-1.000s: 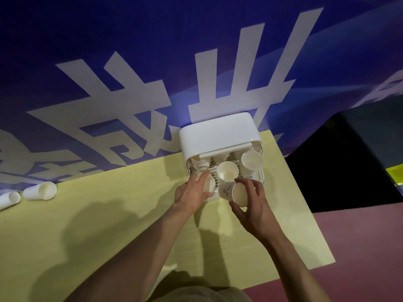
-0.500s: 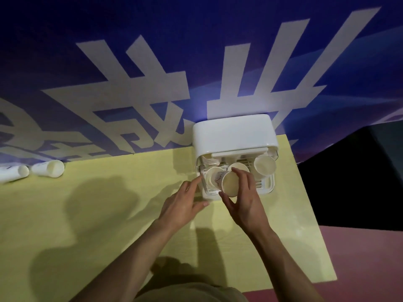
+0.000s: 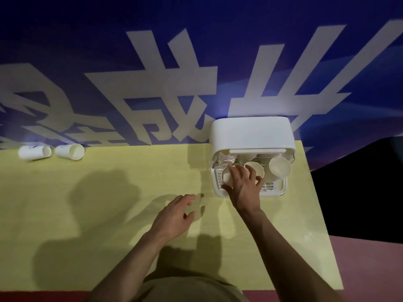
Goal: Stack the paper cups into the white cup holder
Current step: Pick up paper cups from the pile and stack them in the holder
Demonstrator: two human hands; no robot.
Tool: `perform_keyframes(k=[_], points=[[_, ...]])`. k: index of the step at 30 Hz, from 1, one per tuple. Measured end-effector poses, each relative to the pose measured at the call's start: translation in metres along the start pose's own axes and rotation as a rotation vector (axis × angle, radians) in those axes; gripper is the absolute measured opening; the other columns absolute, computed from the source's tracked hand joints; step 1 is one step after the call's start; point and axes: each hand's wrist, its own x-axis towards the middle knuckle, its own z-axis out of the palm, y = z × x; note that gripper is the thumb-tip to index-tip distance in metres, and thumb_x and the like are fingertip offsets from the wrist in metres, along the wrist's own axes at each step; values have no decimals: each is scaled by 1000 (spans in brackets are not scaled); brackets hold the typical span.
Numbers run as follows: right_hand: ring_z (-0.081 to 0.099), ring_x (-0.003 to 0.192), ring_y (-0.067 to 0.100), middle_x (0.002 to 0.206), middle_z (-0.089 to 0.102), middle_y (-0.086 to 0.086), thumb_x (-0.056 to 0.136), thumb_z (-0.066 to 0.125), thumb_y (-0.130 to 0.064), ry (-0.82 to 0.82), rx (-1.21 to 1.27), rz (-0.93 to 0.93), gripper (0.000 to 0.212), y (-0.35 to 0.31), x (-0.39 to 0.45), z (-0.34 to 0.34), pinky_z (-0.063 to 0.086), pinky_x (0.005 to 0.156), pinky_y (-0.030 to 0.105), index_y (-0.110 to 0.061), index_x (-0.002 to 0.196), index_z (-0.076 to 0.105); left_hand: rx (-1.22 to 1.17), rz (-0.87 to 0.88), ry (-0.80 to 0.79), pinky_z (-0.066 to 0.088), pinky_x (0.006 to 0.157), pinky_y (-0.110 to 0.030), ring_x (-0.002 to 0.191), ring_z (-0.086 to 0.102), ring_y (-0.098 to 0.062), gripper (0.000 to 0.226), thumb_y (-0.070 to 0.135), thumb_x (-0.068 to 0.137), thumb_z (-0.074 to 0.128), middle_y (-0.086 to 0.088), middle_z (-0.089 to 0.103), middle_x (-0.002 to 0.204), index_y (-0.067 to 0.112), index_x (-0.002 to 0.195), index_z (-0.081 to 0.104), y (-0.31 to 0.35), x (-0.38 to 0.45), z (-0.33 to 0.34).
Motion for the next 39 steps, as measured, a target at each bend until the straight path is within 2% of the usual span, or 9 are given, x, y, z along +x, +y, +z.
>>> perform_keyframes(k=[4, 8, 15, 19, 22, 27, 33, 36, 39], points=[[41, 133, 38, 147, 51, 9, 72, 87, -47, 8, 9, 38, 83, -5, -4, -3, 38, 96, 58, -21, 142, 51, -48, -33, 36, 56, 84, -34, 77, 63, 3, 45, 38, 98, 59, 20, 54, 125, 40, 141, 44, -24, -10, -8], [43, 126, 36, 146, 47, 12, 77, 83, -46, 55, 15, 51, 77, -18, -26, -5, 41, 89, 54, -21, 141, 50, -111, -42, 78, 57, 83, -35, 77, 65, 0, 46, 34, 96, 63, 17, 56, 123, 38, 139, 47, -52, -16, -21], [44, 126, 33, 146, 46, 10, 93, 67, -44, 40, 86, -177, 54, -114, -54, 15, 43, 91, 48, -20, 140, 52, -216, -113, 211, 53, 82, -26, 94, 64, -3, 47, 23, 92, 68, 13, 55, 120, 33, 136, 53, -131, -37, -71], [42, 129, 31, 149, 43, 7, 94, 63, -41, -16, 104, -274, 54, -196, -49, 28, 46, 93, 49, -23, 143, 49, -193, -157, 283, 52, 93, -34, 112, 58, -16, 51, 21, 90, 72, 7, 49, 124, 28, 138, 55, -202, -48, -115], [38, 133, 29, 153, 39, 6, 96, 61, -42, -72, 98, -331, 56, -253, -43, 41, 46, 97, 47, -25, 147, 45, -98, -205, 378, 43, 107, -39, 123, 51, -25, 59, 20, 84, 78, -3, 51, 131, 24, 138, 55, -271, -49, -157], [36, 137, 29, 155, 35, 6, 96, 60, -47, -139, 62, -398, 62, -334, -22, 69, 45, 101, 46, -25, 151, 39, 13, -312, 499, 30, 109, -38, 129, 46, -32, 74, 21, 75, 83, -11, 52, 134, 19, 142, 50, -399, -33, -237], [43, 129, 33, 151, 39, 11, 92, 65, -49, -179, 6, -438, 68, -417, 30, 107, 51, 92, 49, -19, 148, 41, 129, -286, 449, 41, 103, -50, 126, 43, -42, 80, 17, 71, 86, -15, 44, 143, 13, 142, 49, -492, -5, -313], [42, 132, 34, 152, 38, 12, 92, 65, -49, -196, -19, -440, 71, -459, 64, 123, 48, 94, 49, -18, 150, 39, 205, -249, 378, 49, 96, -51, 123, 42, -42, 83, 18, 69, 86, -13, 43, 147, 14, 143, 49, -518, 12, -331], [37, 136, 32, 155, 34, 12, 93, 64, -50, -218, -38, -448, 73, -498, 98, 140, 45, 101, 47, -18, 152, 35, 215, -246, 343, 49, 97, -49, 125, 37, -38, 84, 19, 70, 84, -8, 39, 149, 19, 144, 45, -541, 33, -344]])
